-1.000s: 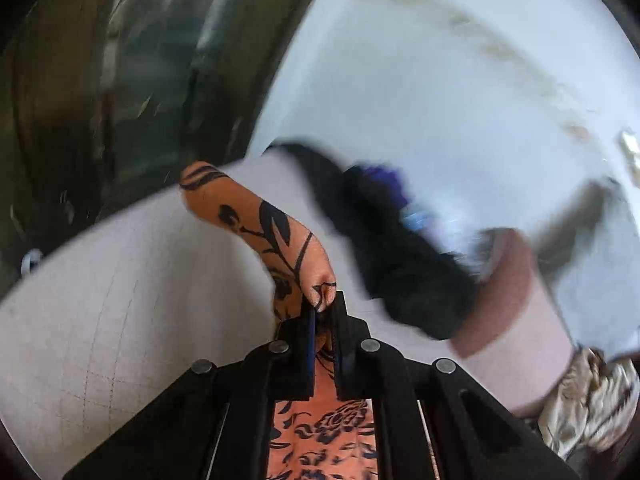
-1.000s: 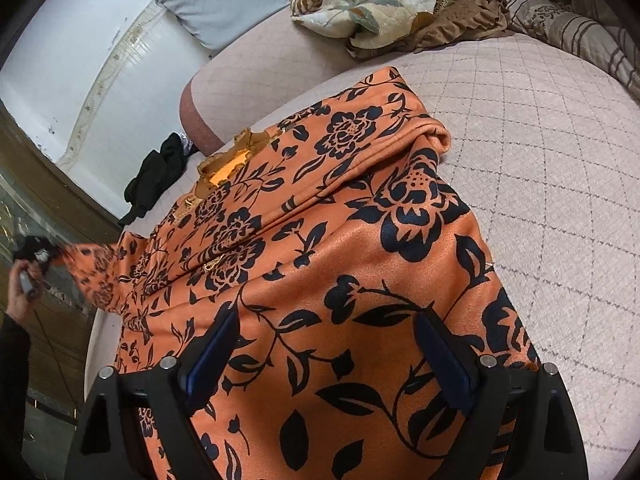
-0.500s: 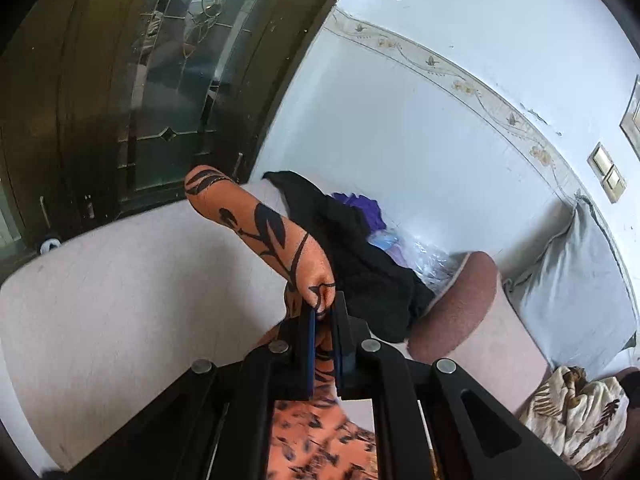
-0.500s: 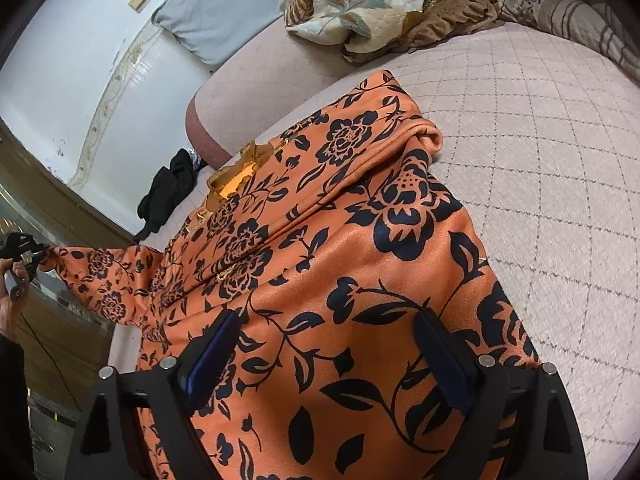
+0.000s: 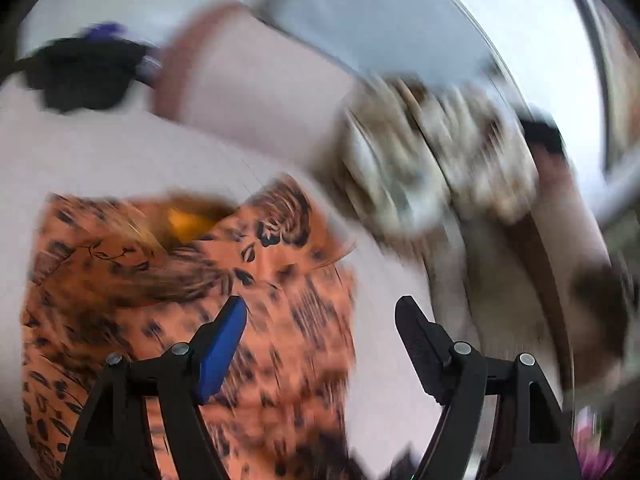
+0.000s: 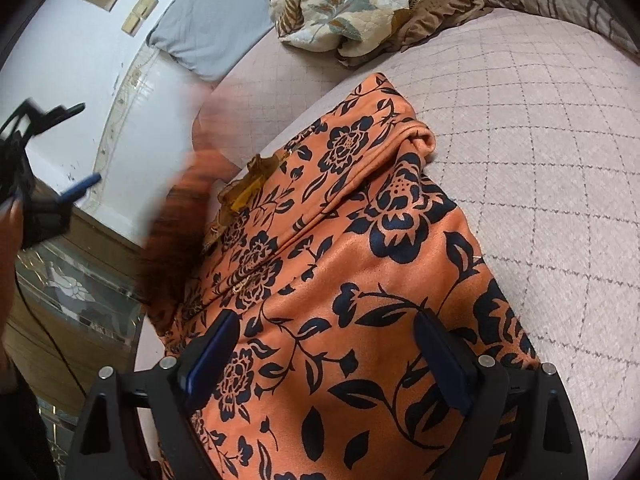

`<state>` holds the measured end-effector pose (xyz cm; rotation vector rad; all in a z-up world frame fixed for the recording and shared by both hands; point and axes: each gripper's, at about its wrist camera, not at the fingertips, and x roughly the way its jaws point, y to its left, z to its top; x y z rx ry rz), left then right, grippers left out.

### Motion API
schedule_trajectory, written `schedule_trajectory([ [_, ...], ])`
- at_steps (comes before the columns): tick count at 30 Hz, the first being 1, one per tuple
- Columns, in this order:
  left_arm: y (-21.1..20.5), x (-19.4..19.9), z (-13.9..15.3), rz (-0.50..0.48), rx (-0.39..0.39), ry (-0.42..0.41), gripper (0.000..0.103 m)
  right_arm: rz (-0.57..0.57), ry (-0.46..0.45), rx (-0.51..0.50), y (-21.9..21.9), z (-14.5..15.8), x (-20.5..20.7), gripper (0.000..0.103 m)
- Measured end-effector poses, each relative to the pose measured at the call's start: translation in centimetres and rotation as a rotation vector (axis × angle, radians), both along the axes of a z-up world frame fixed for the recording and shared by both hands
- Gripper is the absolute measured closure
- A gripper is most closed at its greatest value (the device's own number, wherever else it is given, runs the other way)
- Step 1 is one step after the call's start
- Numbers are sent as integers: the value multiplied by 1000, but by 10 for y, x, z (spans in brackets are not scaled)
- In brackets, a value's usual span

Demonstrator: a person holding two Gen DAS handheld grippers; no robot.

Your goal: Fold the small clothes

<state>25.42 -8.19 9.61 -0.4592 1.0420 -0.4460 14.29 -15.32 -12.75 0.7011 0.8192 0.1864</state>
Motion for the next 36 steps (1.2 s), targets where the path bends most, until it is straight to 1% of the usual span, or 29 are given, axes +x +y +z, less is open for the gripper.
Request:
schedule_trajectory([
  [1,-2,-11,-1,-56,10,-16,26,-6,-1,8,-1,0,-1,12],
  [2,0,-26,0,-105,21,-54,26,-14,-4,20,-3,2,-2,12],
  [3,11,-40,2,-129,40,-113,26,-21,-6,26,-4,3,-4,12],
  [4,25,-49,4,-123,68,-161,26,-30,-11,33,-6,5,-6,12],
  [5,43,-55,4,-94,111,-201,26,-39,-22,51,-8,9,-9,12],
  [6,66,-57,1,-42,164,-223,25,-46,-27,62,-11,12,-10,12],
  [7,87,-56,-6,3,196,-220,25,-52,-40,78,-12,19,-11,12],
  [8,116,-50,-21,74,240,-186,25,-48,-58,100,-13,26,-10,12],
  [10,155,-41,-46,185,290,-116,25,-23,-74,138,-11,41,4,12],
  [12,196,-30,-79,294,344,-40,27,10,-77,160,-7,57,27,12],
  [13,206,-27,-88,315,349,-19,27,27,-53,176,-4,65,49,12],
  [15,226,-27,-115,342,323,40,27,44,13,176,4,71,88,12],
  [17,234,-24,-136,345,277,99,27,18,100,161,9,71,139,12],
  [18,234,-22,-145,337,267,119,27,11,125,157,10,70,153,12],
  [19,232,-21,-151,335,267,130,27,7,169,158,14,67,178,12],
  [22,229,-21,-168,324,252,153,27,-46,276,163,20,52,217,13],
  [23,229,-19,-172,325,249,162,27,-59,318,127,24,46,229,13],
  [24,230,-18,-176,323,243,168,27,-72,352,85,27,40,237,16],
  [26,230,-15,-183,316,243,180,27,-61,418,21,34,23,249,68],
  [27,231,-14,-184,311,245,175,27,-43,430,8,37,19,251,97],
  [28,231,-14,-183,307,248,168,27,-28,413,-31,41,25,252,97],
  [29,231,-13,-183,301,251,164,27,-11,364,-65,46,37,250,97],
  [30,231,-12,-184,301,250,160,27,-6,321,-68,49,50,247,97],
  [31,232,-11,-185,301,249,157,27,-1,242,-49,53,70,243,97],
  [32,233,-12,-185,300,251,151,27,15,99,-14,57,102,230,97],
  [33,234,-12,-185,297,249,148,27,15,26,-13,59,120,218,97],
  [34,236,-14,-184,296,248,143,27,4,-67,-7,58,136,195,96],
  [35,236,-14,-185,298,250,141,27,-25,-93,-21,55,134,178,95],
  [36,239,-17,-184,302,254,143,27,-43,-71,-51,52,122,172,92],
])
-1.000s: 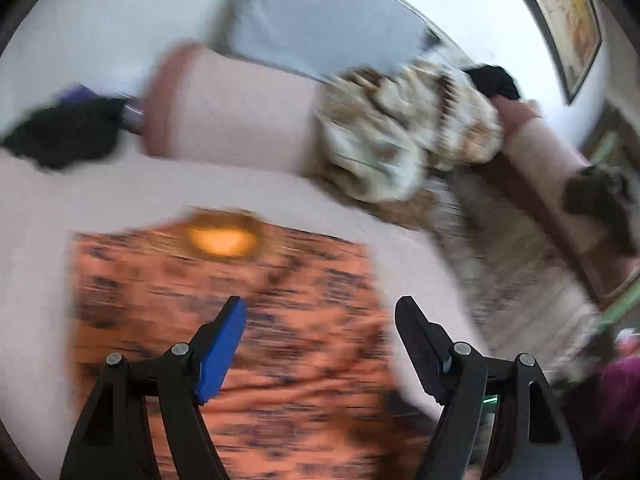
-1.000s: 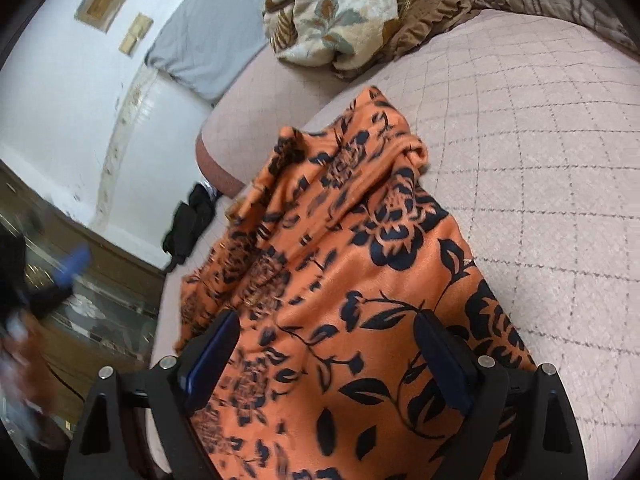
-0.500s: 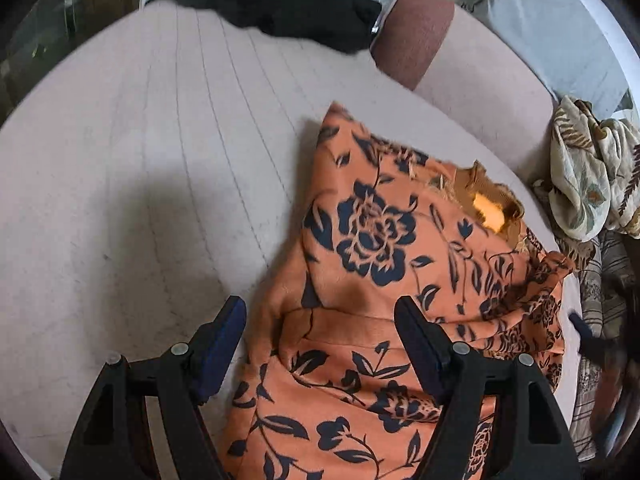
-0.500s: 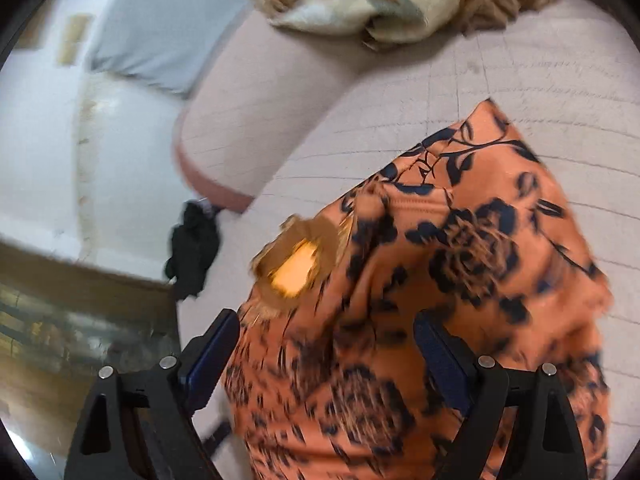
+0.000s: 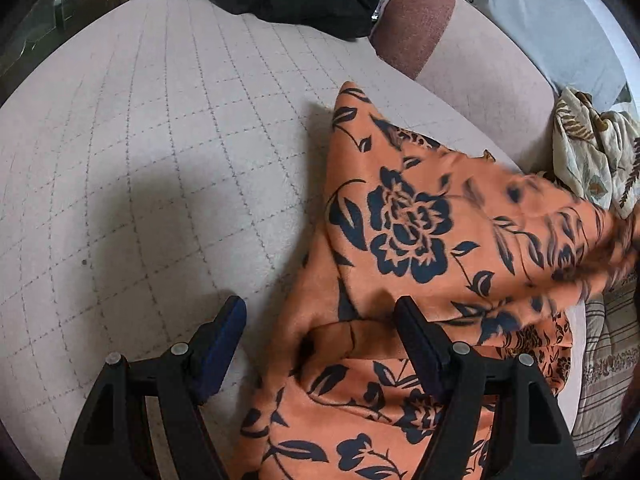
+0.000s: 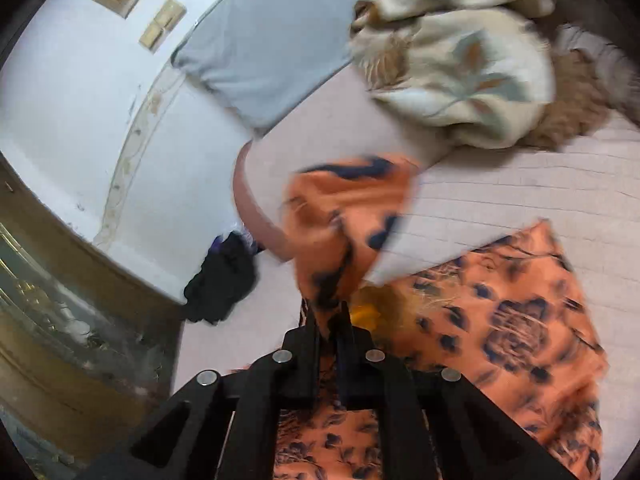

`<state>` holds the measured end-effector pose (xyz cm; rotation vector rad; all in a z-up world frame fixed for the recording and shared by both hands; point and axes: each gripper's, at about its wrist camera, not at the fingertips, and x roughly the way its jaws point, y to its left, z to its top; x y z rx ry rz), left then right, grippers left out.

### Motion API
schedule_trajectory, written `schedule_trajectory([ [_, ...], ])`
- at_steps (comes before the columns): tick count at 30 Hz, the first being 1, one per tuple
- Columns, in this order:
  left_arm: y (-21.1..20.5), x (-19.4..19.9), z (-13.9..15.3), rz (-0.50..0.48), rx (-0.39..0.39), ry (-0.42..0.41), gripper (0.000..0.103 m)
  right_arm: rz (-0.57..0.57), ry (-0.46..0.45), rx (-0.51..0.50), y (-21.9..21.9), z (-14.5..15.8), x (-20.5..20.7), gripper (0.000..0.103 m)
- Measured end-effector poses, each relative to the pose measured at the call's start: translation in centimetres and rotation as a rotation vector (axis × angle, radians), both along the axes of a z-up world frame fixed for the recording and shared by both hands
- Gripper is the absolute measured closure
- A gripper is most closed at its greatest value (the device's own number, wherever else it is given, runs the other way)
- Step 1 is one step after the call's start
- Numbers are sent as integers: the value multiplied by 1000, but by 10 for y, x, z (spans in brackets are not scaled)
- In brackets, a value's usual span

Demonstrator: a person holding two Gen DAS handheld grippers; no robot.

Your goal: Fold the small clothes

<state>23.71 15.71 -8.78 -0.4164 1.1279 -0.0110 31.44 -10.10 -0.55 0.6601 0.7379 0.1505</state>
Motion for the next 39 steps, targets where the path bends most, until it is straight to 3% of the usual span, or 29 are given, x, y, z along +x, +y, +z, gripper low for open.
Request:
schedule_trajectory([
  [2,1,0,0,-5,9,7,27,-50,193,-54,-14,-62,-2,86],
  [4,1,-1,3,2,23,20,27,-88,434,73,-38,-126,-3,84],
  [5,1,-1,4,4,25,18,27,-112,398,211,-52,-141,-13,83],
  [6,2,-2,7,-2,33,9,27,-136,351,255,-60,-140,-19,78],
  [9,3,-6,20,-9,69,-25,27,-88,294,230,-62,-123,-19,30],
  [12,-2,-5,29,-22,76,-63,26,-75,280,197,-60,-115,-17,30],
  [14,-10,-2,27,-43,100,-55,26,-77,297,168,-60,-119,-18,53],
  [15,-14,1,21,-59,129,-30,26,-77,323,128,-62,-124,-15,80],
  [16,-17,5,12,-71,163,8,26,-80,339,112,-63,-126,-16,86],
  [18,-14,9,-8,-66,209,71,39,-81,335,112,-66,-126,-19,88],
  [19,-12,6,-6,-58,200,44,41,-81,319,96,-65,-120,-22,88],
  [20,-11,4,-3,-51,203,31,50,-73,296,74,-65,-112,-26,88],
  [21,-10,3,0,-56,182,28,61,-69,291,58,-69,-110,-30,86],
  [22,-8,1,1,-61,160,28,64,-68,314,28,-69,-112,-31,82],
  [24,-7,1,1,-62,144,36,65,-45,359,24,-75,-123,-34,80],
  [26,-2,0,4,-56,101,40,65,-41,339,50,-77,-116,-44,74],
  [28,8,0,11,-62,-5,10,59,-12,325,39,-74,-105,-54,18],
  [30,18,6,16,-68,-54,-28,45,-4,279,20,-72,-96,-64,17],
  [34,29,31,7,-112,-86,-19,47,18,207,22,-72,-75,-83,16],
  [35,29,38,3,-132,-90,-6,59,21,195,19,-73,-70,-84,16],
  [36,29,45,-2,-141,-69,9,91,28,181,6,-72,-66,-85,17],
  [39,37,54,3,-118,-55,-23,97,60,167,-52,-63,-59,-80,16],
])
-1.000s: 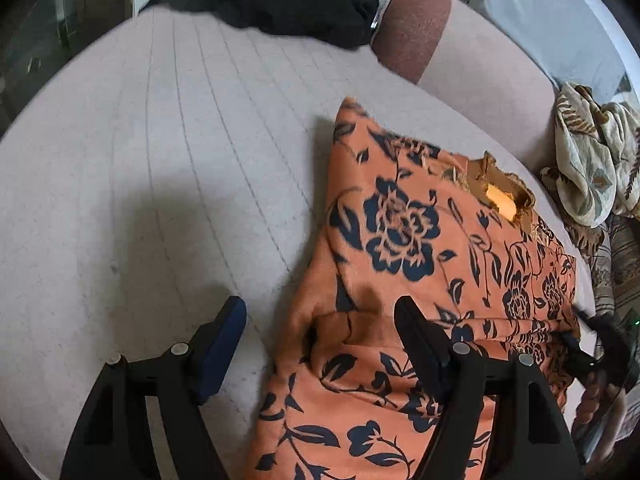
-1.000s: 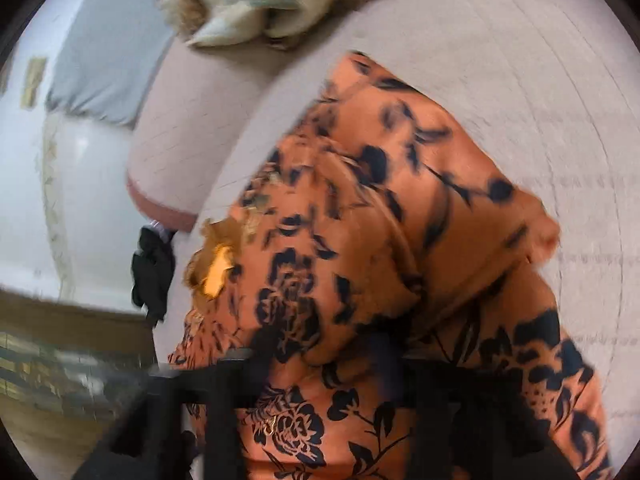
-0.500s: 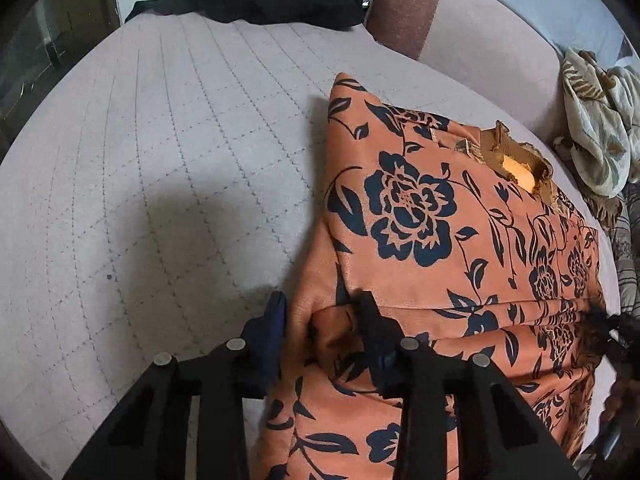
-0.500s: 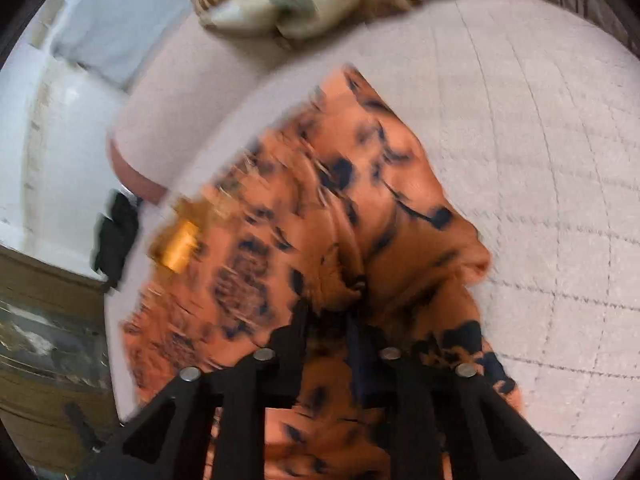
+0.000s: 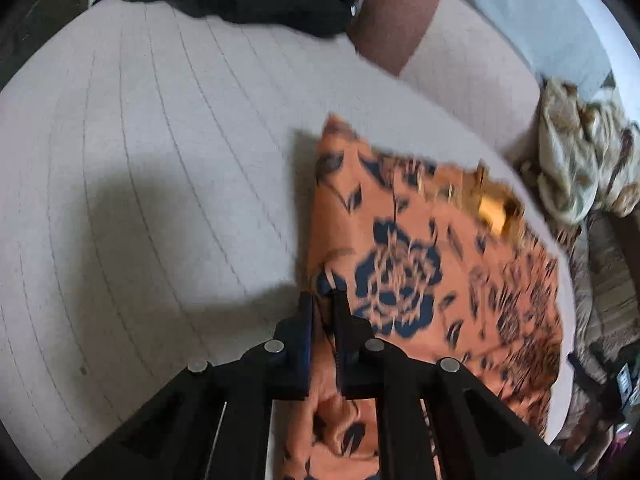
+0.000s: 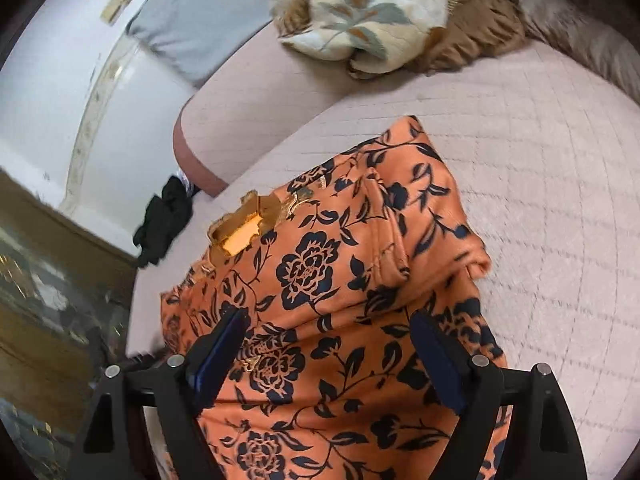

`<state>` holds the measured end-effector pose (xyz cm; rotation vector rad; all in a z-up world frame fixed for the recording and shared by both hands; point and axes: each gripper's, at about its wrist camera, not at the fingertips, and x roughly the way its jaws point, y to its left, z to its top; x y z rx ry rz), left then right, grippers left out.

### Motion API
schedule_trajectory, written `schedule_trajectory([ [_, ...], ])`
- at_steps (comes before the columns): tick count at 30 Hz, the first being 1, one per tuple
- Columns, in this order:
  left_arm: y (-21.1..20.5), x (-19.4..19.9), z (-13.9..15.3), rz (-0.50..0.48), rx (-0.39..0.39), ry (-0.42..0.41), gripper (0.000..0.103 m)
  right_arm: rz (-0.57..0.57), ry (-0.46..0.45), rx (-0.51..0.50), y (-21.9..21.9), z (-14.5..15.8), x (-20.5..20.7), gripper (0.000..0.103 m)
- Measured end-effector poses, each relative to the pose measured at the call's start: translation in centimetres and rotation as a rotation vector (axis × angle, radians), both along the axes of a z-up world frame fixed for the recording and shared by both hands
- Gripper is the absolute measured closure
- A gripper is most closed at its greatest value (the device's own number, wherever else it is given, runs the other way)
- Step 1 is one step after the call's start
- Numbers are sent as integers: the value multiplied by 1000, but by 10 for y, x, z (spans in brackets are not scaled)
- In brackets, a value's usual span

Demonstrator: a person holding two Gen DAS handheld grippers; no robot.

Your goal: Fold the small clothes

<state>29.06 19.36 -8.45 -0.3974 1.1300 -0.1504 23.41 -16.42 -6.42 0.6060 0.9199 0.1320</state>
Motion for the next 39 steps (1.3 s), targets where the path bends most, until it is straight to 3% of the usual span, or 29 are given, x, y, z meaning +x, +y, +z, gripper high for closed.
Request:
schedule_trajectory([
  [2,11,5,7,44,67,-54,99,24,28,-4,8,-8,7,17],
  [3,20,13,1,69,92,-16,99,29,39,-7,13,-14,13,16],
  [5,36,22,-8,75,27,54,99,44,61,-6,20,-22,16,17],
  [7,43,18,9,71,-7,-17,98,61,42,2,25,-23,16,16],
  [8,40,18,15,55,-31,-41,91,73,33,-2,27,-23,16,16],
  [9,34,21,22,12,-63,-53,64,84,29,-15,31,-23,18,16],
  [11,20,30,26,-44,-43,-53,25,93,39,-18,36,-28,24,17],
  [12,11,38,26,-58,16,-80,25,91,44,-12,37,-30,26,17],
  [14,4,50,19,-70,49,-62,25,85,47,2,39,-34,26,17],
  [15,3,62,11,-68,38,-36,44,86,47,5,40,-35,26,16],
  [16,0,70,4,-73,51,-12,74,87,46,4,40,-36,26,17],
  [17,-2,75,-2,-80,93,35,97,88,48,2,40,-37,25,17],
  [20,-9,79,2,-88,175,-60,97,90,58,-4,37,-40,24,17],
  [21,-7,80,-6,-86,218,-53,97,85,61,-8,34,-41,24,17],
  [24,5,81,-9,-58,159,-66,97,62,58,16,23,-38,23,16],
  [27,9,74,-2,-25,287,-69,100,53,11,37,17,-25,29,16],
  [28,12,73,-4,-12,295,-62,100,47,1,60,13,-21,36,17],
  [31,27,65,1,31,254,-53,100,25,-6,156,3,-26,58,17],
  [33,34,52,15,48,167,-73,100,20,36,201,-2,-43,77,16],
  [34,35,43,24,45,124,-90,96,20,73,212,-4,-56,84,16],
  [35,32,35,32,33,90,-110,85,-7,69,272,-11,-68,85,16],
  [36,24,25,39,10,68,-134,68,-30,54,300,-13,-67,82,16],
  [38,3,5,49,-32,70,-180,47,-48,54,300,-12,-53,77,15],
  [39,-6,-2,50,-56,69,-194,44,-41,26,298,-11,-44,75,15],
])
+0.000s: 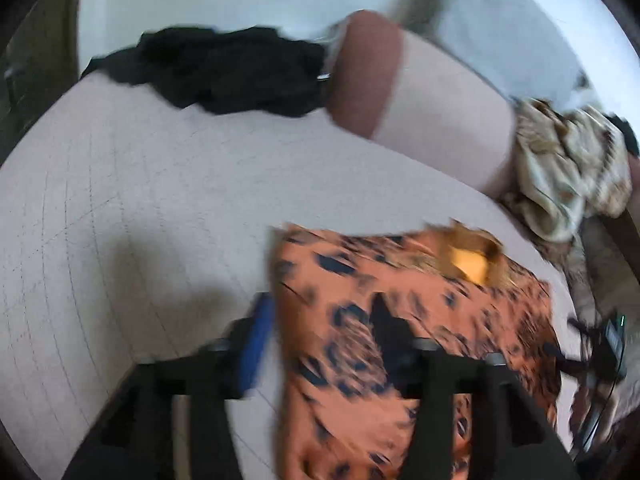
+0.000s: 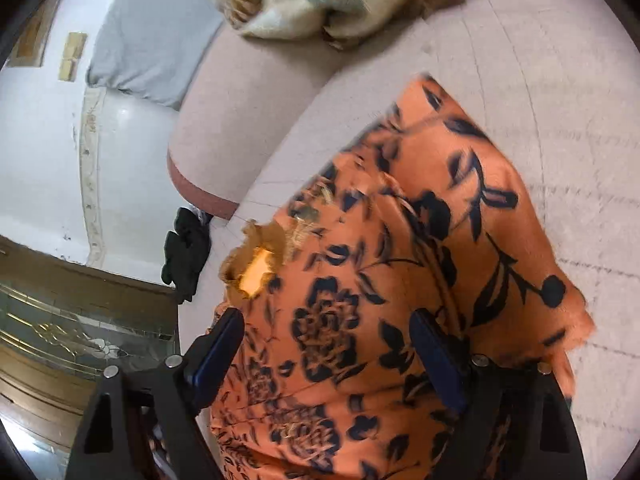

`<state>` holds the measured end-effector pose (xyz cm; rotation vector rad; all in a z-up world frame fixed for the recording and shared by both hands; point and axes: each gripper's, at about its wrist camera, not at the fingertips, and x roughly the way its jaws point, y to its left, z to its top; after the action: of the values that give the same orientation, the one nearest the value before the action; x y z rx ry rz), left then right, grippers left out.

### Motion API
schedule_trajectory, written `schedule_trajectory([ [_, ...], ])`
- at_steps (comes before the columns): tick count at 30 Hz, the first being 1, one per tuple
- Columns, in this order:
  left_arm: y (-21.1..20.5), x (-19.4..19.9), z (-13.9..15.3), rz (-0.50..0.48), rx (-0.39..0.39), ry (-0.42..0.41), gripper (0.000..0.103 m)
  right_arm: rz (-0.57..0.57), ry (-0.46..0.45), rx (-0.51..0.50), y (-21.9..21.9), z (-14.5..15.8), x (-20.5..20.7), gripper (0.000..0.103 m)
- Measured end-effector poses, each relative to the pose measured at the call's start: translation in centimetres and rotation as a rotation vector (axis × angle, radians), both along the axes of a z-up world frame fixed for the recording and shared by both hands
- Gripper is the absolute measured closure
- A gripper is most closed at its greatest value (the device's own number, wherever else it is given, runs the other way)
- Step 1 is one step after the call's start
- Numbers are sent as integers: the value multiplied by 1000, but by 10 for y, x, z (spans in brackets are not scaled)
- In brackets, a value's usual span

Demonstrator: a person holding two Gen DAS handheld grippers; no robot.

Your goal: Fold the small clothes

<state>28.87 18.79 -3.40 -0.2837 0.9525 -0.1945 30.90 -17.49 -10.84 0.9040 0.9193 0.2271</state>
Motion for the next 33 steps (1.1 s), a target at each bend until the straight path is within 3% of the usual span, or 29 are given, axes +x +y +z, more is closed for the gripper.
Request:
schedule_trajectory([
  [3,-30,-13,-8,-71,30,-5,44,56,-57,1,7,11,7,15],
  [4,-38,-15,-16,-76,66,21,44,61,-37,-18,7,4,12,13],
  [5,-44,-11,-32,-76,120,72,44,69,52,-65,4,-17,24,14],
  [6,-46,-7,-54,-57,191,133,44,70,69,-29,1,-28,26,16],
  [8,-44,-12,-48,-11,246,109,43,9,54,21,-6,-14,14,15],
  [11,-31,-28,-24,27,138,79,43,59,-33,-112,-2,27,-14,15],
  [13,-20,-49,-7,38,120,50,42,72,-43,-173,-6,40,-36,15],
  [19,0,-136,8,19,54,52,37,38,57,-274,-46,35,-145,15],
  [21,10,-172,3,36,28,80,32,48,112,-267,-58,25,-182,15],
  [26,16,-238,-29,41,-93,195,32,123,238,-198,-63,-9,-250,15],
  [29,12,-262,-51,55,-134,247,32,131,276,-128,-69,-24,-269,15],
  [33,4,-280,-47,56,-156,258,32,146,257,-119,-63,-24,-276,15],
])
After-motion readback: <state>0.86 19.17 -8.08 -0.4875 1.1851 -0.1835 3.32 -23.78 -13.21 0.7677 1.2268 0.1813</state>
